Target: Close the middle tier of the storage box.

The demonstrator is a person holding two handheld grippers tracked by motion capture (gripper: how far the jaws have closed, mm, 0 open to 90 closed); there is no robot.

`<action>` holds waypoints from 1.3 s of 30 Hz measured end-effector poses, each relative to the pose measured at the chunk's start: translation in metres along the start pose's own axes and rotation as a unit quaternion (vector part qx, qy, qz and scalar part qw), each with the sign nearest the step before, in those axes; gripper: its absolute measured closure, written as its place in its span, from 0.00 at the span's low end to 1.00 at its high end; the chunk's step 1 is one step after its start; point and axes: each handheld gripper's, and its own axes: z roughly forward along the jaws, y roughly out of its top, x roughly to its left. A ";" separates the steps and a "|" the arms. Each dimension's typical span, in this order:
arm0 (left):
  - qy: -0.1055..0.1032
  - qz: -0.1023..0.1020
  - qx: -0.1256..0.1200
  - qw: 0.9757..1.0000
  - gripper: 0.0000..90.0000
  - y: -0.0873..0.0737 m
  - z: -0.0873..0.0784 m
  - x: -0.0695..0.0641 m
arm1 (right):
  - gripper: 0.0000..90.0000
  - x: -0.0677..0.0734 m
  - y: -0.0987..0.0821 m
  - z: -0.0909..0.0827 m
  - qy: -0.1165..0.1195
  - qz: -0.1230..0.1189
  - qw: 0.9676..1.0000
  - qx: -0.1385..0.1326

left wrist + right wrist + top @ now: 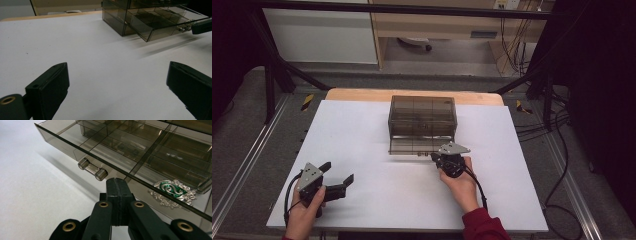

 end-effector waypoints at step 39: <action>0.002 0.002 0.001 1.000 0.05 0.000 0.000 0.001 | 1.00 -0.004 0.010 0.006 -0.003 -0.008 1.000 0.003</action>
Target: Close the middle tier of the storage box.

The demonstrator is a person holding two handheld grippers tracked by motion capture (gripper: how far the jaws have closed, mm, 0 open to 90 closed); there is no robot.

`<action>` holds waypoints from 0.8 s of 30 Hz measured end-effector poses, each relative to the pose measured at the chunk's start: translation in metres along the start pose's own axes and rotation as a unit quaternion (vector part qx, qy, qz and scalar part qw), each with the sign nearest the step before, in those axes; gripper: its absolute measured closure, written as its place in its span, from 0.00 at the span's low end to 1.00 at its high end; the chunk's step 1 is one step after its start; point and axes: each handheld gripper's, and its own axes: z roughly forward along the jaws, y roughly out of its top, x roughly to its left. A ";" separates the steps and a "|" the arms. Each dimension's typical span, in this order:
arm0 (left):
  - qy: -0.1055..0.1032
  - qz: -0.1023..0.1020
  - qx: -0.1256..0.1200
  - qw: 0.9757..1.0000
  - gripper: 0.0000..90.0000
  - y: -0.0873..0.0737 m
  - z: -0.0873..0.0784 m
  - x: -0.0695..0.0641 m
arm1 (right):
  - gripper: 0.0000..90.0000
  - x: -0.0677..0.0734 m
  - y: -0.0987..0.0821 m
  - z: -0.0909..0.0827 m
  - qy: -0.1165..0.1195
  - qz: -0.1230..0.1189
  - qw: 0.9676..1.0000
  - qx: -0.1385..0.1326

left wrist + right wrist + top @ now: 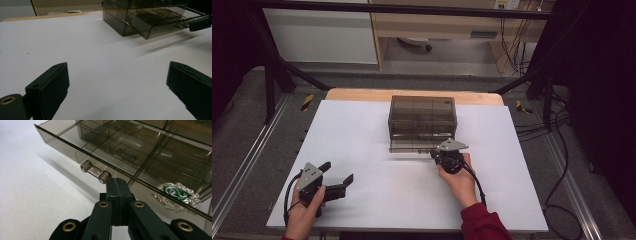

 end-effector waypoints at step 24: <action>0.002 -0.003 0.003 1.000 0.05 0.000 0.000 0.000 | 1.00 -0.002 0.003 0.004 -0.002 0.003 1.000 0.001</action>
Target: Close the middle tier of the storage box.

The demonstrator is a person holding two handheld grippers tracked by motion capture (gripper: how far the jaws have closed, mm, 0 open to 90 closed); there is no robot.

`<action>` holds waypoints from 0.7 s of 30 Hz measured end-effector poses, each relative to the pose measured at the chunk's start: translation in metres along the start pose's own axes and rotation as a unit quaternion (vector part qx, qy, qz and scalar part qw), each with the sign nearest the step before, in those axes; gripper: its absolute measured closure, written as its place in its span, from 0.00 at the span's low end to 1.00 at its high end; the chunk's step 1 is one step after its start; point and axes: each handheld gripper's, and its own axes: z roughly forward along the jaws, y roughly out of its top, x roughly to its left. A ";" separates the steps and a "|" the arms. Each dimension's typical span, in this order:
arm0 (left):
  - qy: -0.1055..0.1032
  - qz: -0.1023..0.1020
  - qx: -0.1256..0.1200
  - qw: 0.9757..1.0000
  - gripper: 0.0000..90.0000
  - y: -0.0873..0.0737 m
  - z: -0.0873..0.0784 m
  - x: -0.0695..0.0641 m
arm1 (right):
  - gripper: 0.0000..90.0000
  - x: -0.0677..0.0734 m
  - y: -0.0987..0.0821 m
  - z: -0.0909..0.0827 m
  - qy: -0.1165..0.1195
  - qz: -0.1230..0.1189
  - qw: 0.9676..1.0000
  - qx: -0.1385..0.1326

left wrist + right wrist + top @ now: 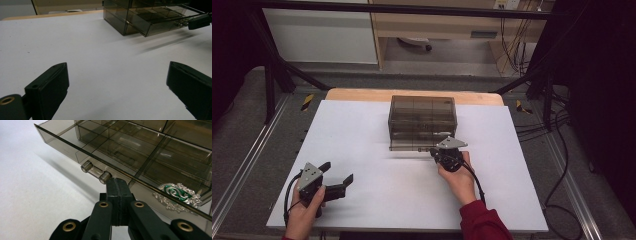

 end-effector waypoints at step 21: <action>0.001 -0.001 0.003 1.000 0.05 0.000 0.000 0.001 | 1.00 -0.007 0.008 0.002 -0.019 -0.002 1.000 -0.004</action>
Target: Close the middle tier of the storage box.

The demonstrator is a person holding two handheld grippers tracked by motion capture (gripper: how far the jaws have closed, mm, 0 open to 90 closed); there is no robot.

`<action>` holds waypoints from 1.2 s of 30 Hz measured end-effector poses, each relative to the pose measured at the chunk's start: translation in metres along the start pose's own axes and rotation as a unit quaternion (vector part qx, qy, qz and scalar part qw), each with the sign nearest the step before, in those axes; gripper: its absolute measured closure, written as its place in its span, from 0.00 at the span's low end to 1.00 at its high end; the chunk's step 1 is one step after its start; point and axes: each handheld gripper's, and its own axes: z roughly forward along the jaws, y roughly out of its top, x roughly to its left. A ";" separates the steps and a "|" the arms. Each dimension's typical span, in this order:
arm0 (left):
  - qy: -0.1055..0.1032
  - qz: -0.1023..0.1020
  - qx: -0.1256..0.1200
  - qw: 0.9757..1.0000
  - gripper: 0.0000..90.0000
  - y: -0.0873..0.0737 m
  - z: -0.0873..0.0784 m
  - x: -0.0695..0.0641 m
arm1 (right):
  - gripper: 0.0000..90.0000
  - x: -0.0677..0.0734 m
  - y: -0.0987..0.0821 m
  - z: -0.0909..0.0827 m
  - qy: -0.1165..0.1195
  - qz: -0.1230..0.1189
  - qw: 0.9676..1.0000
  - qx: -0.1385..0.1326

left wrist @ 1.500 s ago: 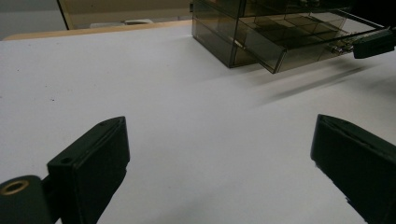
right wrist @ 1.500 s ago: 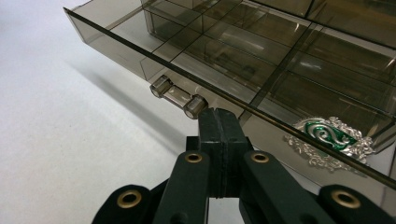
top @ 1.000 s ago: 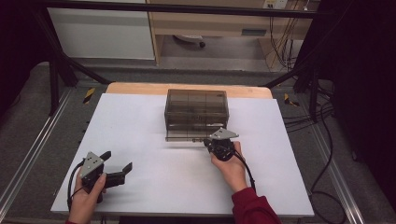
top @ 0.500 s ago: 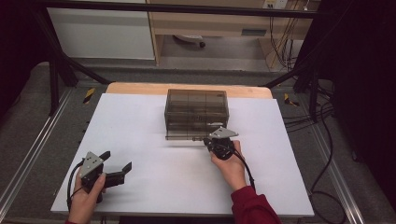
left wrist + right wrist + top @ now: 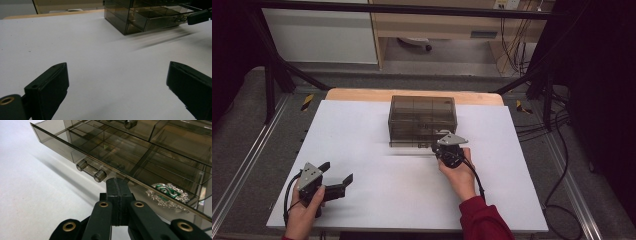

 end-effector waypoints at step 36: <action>-0.002 -0.003 -0.004 1.000 0.05 0.000 -0.001 0.000 | 1.00 -0.011 0.011 0.011 -0.008 0.011 1.000 0.002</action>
